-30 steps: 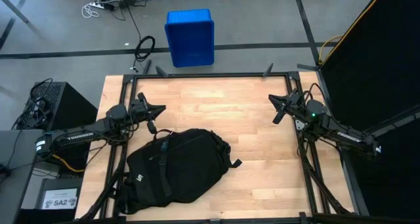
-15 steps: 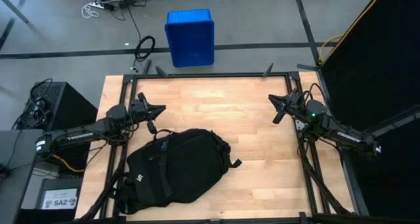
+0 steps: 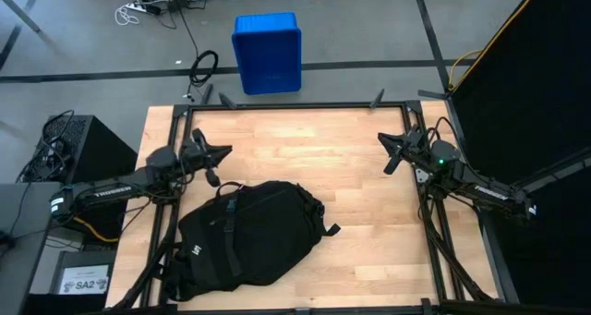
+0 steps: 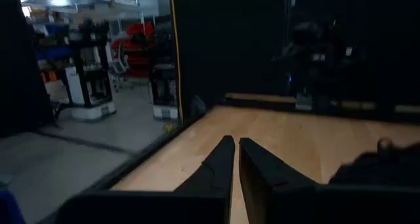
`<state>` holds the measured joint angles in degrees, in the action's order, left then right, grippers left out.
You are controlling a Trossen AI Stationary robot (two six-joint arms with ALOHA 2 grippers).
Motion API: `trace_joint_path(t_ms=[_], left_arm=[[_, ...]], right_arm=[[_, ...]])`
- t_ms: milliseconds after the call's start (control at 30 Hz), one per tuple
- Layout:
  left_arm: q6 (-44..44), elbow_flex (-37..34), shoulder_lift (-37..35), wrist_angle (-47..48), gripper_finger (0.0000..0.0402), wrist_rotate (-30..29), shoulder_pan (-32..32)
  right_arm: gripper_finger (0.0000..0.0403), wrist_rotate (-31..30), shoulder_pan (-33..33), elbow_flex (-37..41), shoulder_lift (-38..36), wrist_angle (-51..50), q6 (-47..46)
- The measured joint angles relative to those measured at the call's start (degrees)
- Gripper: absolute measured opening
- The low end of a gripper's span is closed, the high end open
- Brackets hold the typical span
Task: Unpack backpack
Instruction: Open the backpack
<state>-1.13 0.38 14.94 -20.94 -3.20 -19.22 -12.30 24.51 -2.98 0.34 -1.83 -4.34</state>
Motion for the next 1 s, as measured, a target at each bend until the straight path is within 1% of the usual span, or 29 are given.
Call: trace_joint_path(t_ms=[133,267,367,433,467,533,600,733,900,1000], left_arm=[[1.3,0.1,0.0,-4.1,0.0000,0.1,0.1],[1.4,2.4,0.1,-5.0,0.0000,0.7,0.2],[1.0,4.7,0.0,-4.6,0.0000,5.5,0.2],[-1.6,6.8,0.0,-4.0,0.0000,9.2,0.2],[-2.6,8.0,0.0,-3.3,0.0000,10.4,0.2],[-3.1,11.1,0.0,-1.9,0.0000,10.8,0.2],[-3.4,15.2,0.0,3.3,0.0000,10.9,0.2],[-7.1,26.4,2.6,20.6,0.0000,10.7,0.2],[-10.1,41.0,11.5,38.6,0.0000,9.7,0.3],[-10.0,48.6,18.2,47.2,0.0000,9.5,1.4]], right_arm=[[0.0002,0.0,0.0,0.0,0.0,0.0,0.0],[0.0008,0.0,0.0,0.0,0.0,0.0,0.0],[0.0008,0.0,0.0,0.0,0.0,0.0,0.0],[0.0007,0.0,0.0,0.0,0.0,0.0,0.0],[0.0005,0.0,0.0,0.0,0.0,0.0,0.0],[0.0003,0.0,0.0,0.0,0.0,0.0,0.0],[0.0001,0.0,0.0,0.0,0.0,0.1,0.0],[0.0004,0.0,0.0,0.0,0.0,0.3,0.0],[0.0009,0.0,0.0,0.0,0.0,0.5,0.0],[0.0007,0.0,0.0,0.0,0.0,0.5,0.0]])
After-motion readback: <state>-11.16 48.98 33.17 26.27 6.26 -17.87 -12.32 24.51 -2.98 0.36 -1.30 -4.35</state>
